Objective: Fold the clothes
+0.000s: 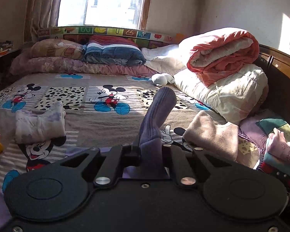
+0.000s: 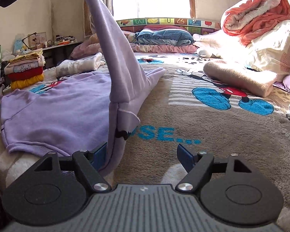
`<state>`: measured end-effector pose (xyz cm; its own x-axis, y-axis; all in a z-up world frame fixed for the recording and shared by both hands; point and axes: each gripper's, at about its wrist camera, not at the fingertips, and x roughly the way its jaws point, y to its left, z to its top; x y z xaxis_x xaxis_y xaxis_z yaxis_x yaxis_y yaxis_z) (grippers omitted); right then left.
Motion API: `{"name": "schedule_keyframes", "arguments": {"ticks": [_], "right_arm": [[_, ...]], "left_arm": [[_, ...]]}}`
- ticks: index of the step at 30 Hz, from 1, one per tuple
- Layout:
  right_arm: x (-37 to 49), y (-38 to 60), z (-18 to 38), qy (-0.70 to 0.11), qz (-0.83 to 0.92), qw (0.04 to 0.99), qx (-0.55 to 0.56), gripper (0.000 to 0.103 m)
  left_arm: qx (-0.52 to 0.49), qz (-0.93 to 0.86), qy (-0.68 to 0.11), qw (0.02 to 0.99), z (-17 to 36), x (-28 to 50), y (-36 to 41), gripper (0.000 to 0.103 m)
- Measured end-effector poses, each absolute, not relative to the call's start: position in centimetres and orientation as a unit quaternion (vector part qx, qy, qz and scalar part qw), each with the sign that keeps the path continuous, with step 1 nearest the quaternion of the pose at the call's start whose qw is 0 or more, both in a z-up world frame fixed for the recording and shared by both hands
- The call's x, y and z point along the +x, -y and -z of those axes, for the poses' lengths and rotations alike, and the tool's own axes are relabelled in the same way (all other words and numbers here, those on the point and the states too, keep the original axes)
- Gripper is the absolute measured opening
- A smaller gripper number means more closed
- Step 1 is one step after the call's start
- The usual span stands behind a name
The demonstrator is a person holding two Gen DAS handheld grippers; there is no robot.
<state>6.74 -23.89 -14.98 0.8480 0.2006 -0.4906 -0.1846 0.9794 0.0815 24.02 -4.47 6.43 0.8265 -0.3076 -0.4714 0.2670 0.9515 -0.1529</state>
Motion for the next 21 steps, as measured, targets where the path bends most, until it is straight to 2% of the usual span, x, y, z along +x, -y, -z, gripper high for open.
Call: {"name": "schedule_keyframes", "arguments": {"ticks": [21], "right_arm": [[6.7,22.3,15.6,-0.265,-0.092,0.959,-0.031,0.075]], "left_arm": [[-0.111,0.108,-0.282,0.947,2.9,22.3,-8.6,0.008]]}}
